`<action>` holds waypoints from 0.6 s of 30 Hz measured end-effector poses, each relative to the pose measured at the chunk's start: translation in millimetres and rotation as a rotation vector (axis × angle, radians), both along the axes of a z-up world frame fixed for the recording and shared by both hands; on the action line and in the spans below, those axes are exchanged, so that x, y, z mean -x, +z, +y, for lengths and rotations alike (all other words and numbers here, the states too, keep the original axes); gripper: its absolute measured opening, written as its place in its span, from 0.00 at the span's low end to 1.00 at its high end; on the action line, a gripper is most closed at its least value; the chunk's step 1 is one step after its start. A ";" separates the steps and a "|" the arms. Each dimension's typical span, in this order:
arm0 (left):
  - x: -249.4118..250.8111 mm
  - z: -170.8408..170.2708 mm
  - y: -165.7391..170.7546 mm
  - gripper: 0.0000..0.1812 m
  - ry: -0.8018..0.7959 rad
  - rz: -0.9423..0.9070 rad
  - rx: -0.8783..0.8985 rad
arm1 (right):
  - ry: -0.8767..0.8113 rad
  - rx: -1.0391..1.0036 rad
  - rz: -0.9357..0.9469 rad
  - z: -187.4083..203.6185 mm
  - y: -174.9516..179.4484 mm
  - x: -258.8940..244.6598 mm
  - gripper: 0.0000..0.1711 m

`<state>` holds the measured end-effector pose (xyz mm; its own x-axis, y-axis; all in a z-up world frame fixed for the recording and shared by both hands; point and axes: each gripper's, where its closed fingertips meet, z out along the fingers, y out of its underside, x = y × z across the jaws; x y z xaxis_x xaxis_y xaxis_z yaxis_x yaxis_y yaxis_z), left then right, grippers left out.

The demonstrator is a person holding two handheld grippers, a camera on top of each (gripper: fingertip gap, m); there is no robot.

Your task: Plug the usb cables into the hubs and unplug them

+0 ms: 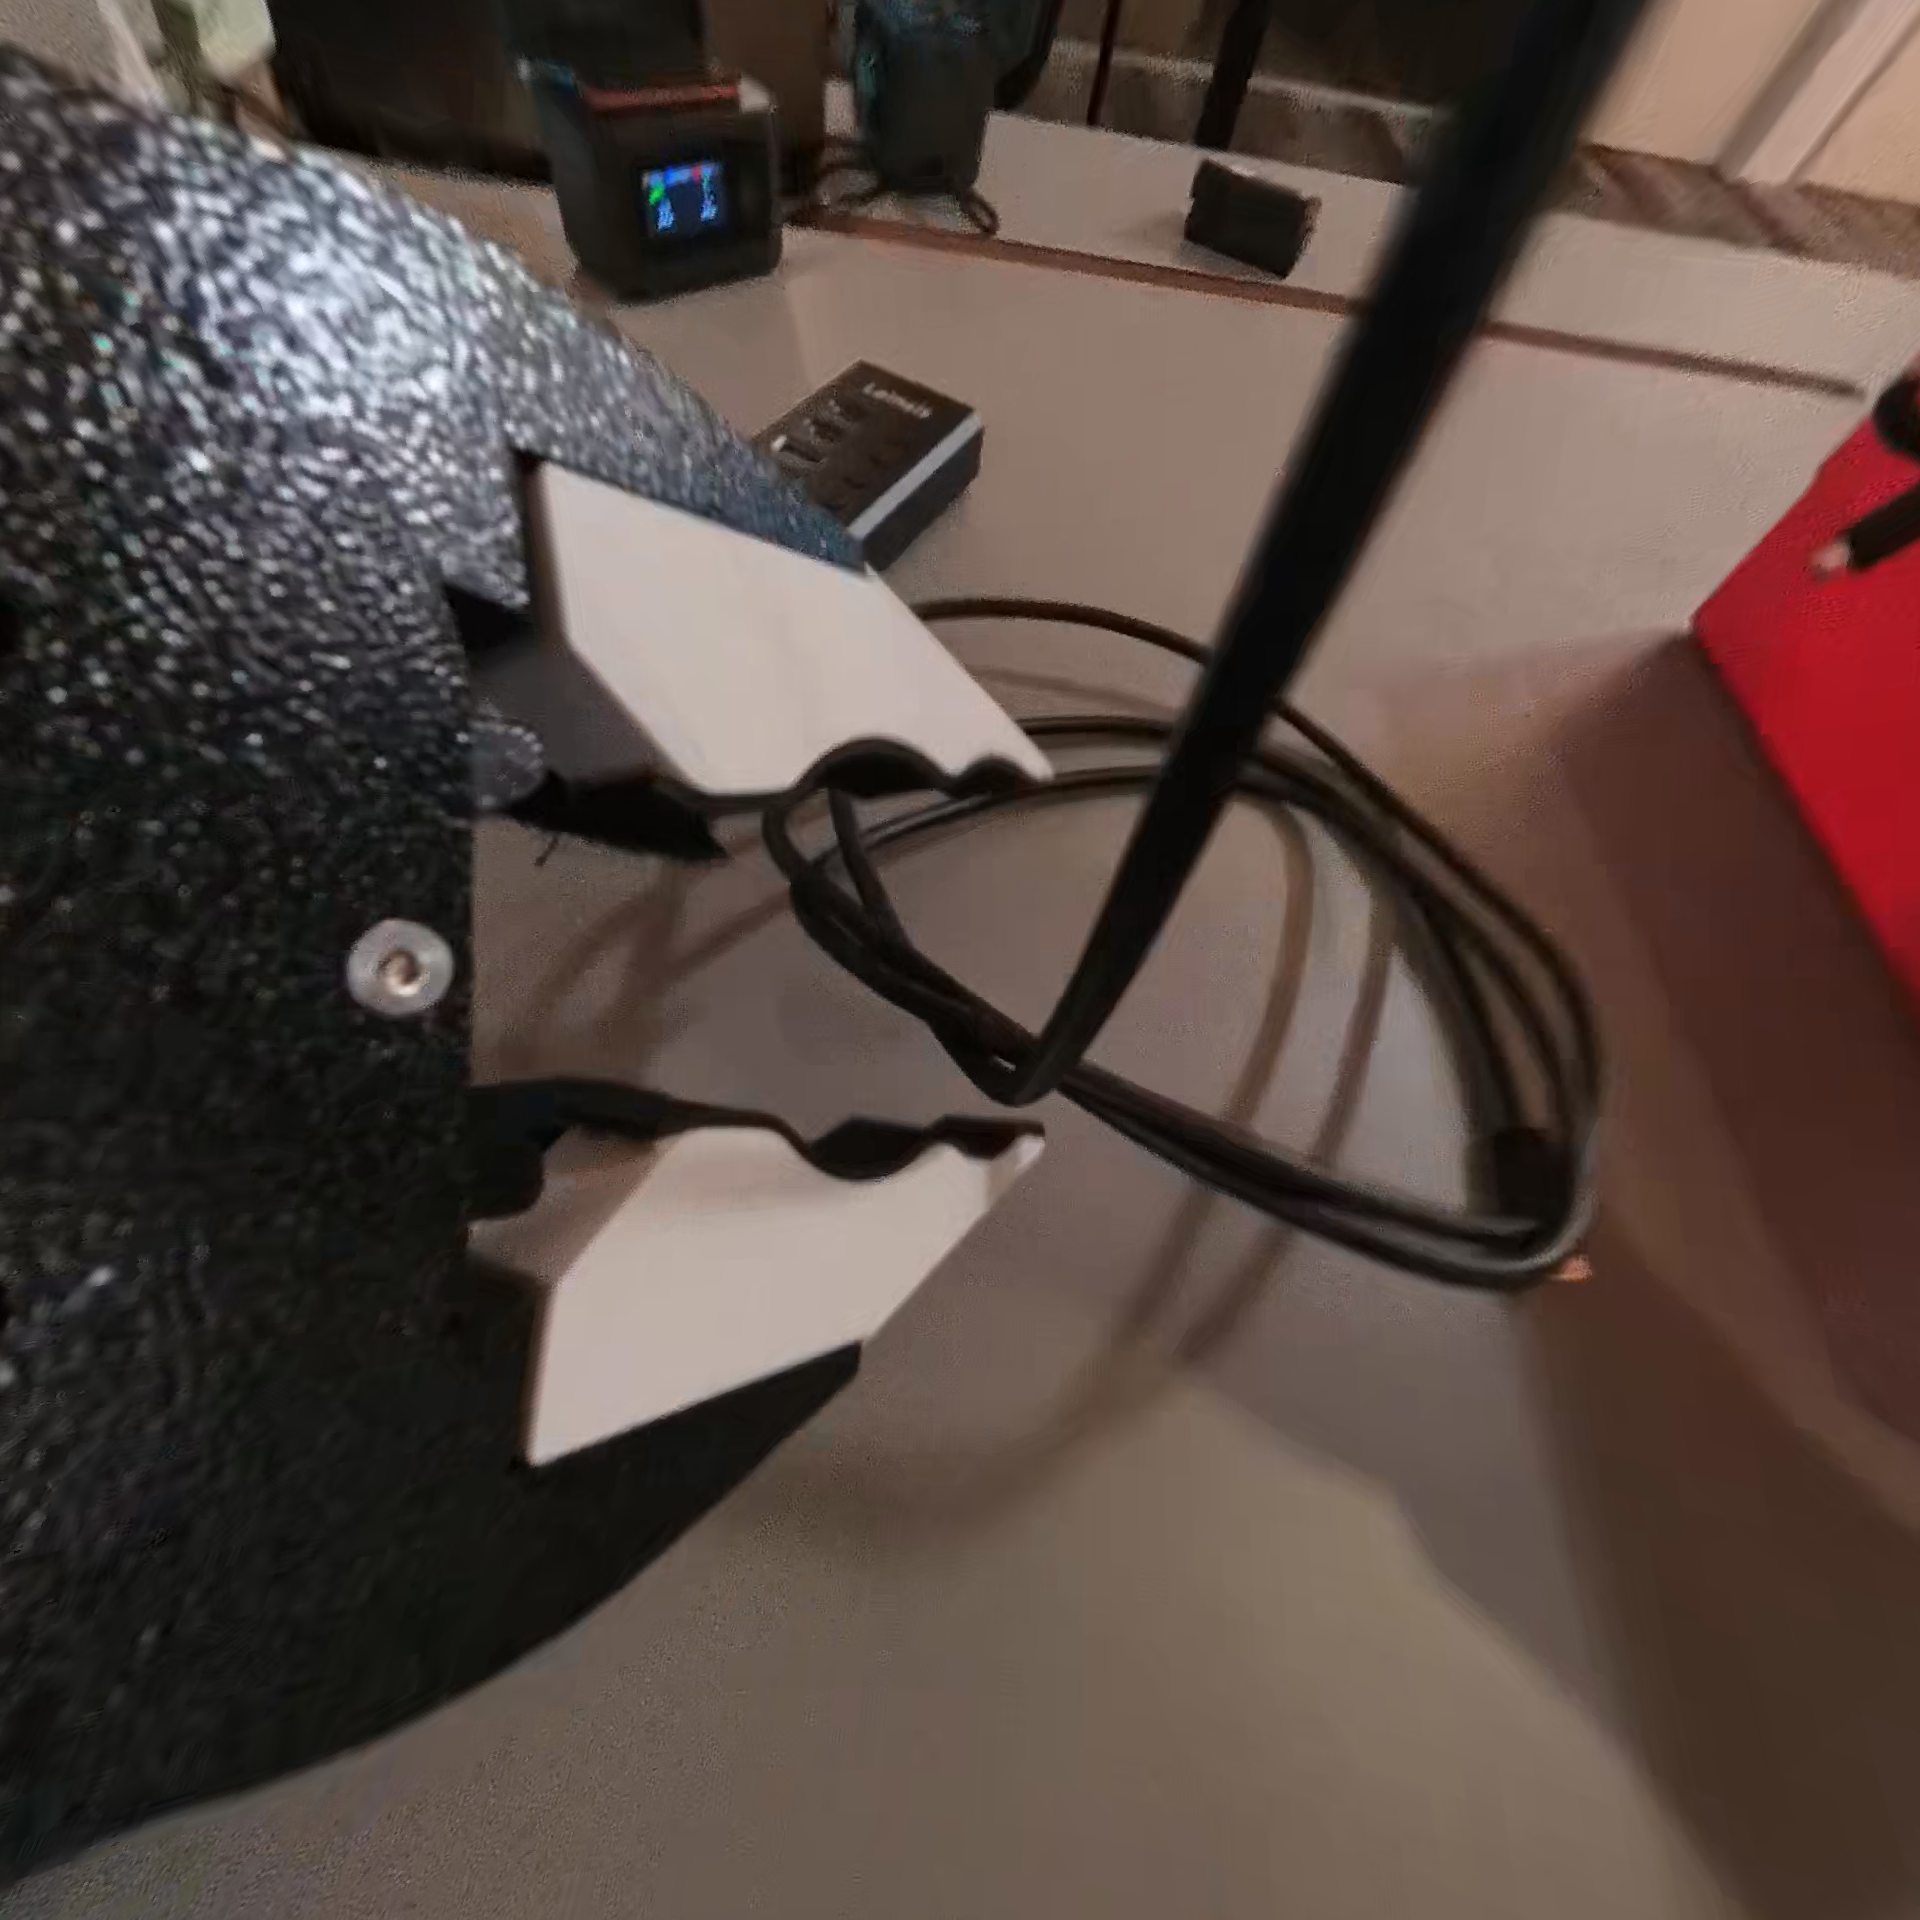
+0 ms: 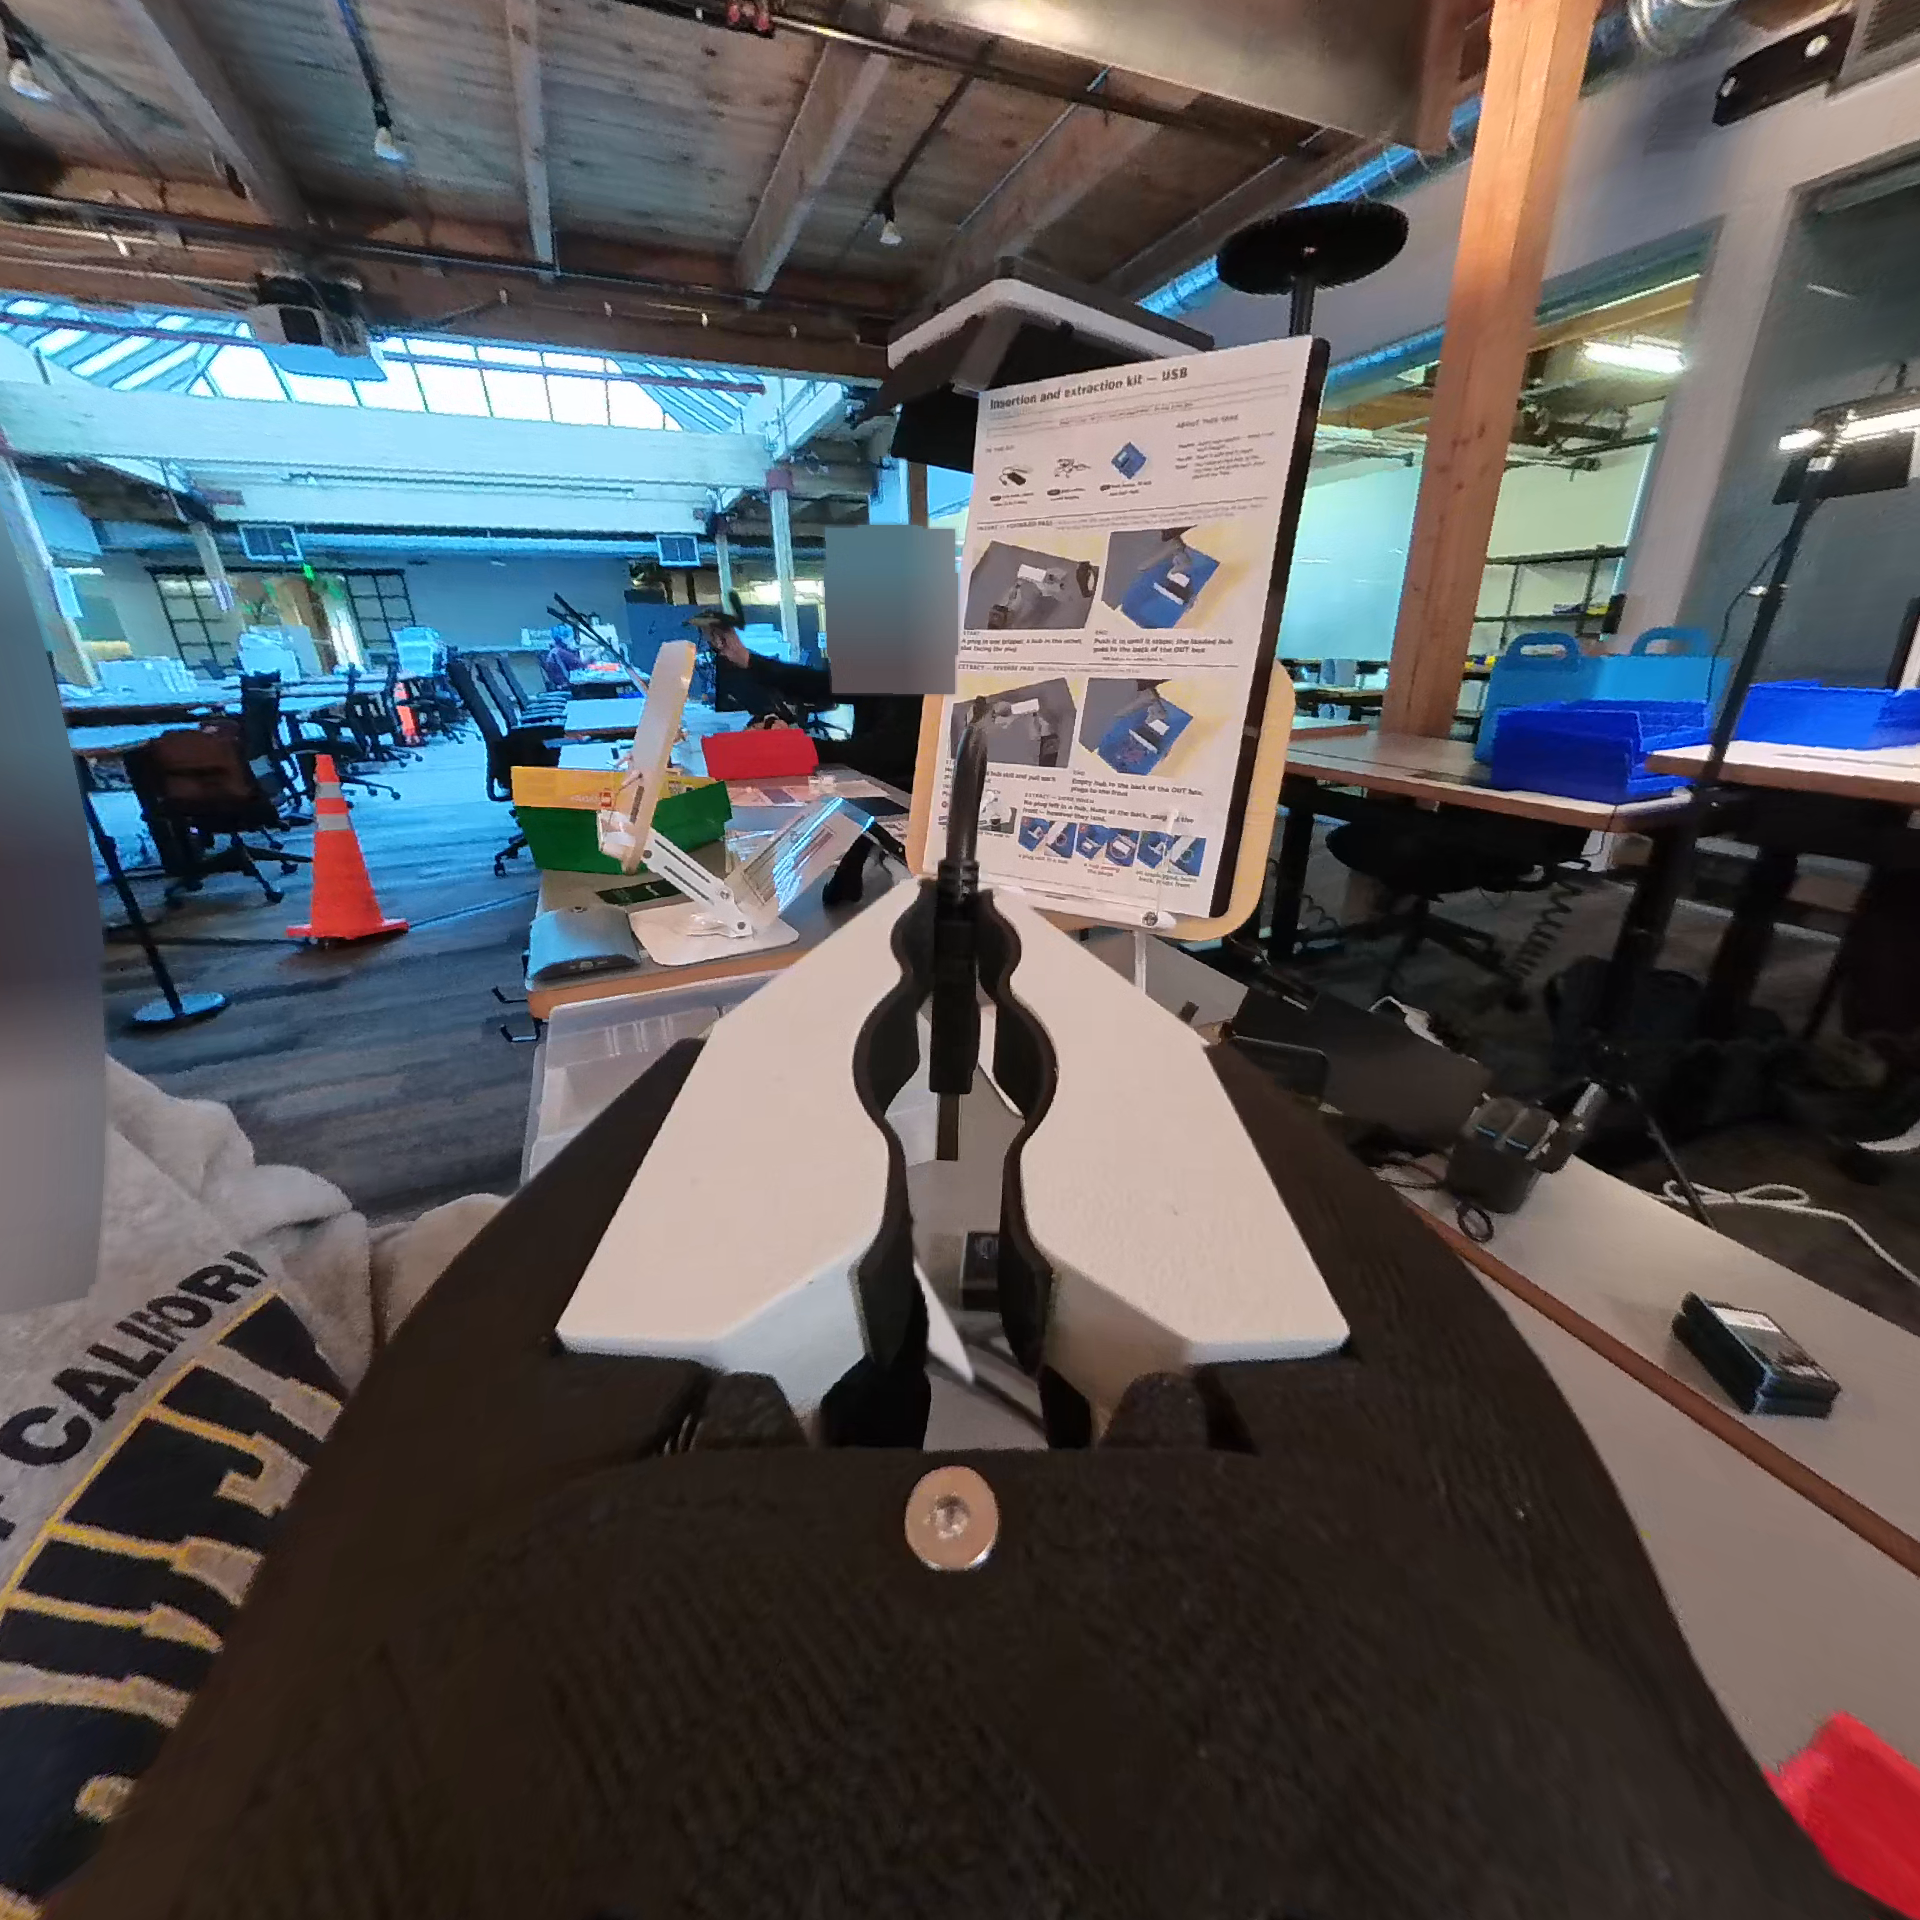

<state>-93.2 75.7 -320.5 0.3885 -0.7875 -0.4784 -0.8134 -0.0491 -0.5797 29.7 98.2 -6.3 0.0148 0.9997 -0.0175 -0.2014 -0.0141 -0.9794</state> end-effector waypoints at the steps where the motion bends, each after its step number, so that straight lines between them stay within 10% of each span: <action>1: -0.6 0.8 -4.4 0.20 -0.018 0.049 -0.016 | -0.002 0.010 0.003 1.2 -0.6 -0.3 0.03; 3: -1.3 0.9 -9.6 0.02 -0.046 0.116 -0.041 | -0.020 0.013 -0.001 4.4 -3.3 -1.0 0.03; 10: -17.9 -6.6 43.7 0.00 -0.052 -0.138 -0.124 | -0.343 -0.260 -0.299 30.5 -63.5 8.6 0.03; 18: -3.5 -7.0 145.8 0.00 0.064 -0.521 -0.217 | -0.198 -0.459 -0.611 -7.1 -162.1 32.0 0.03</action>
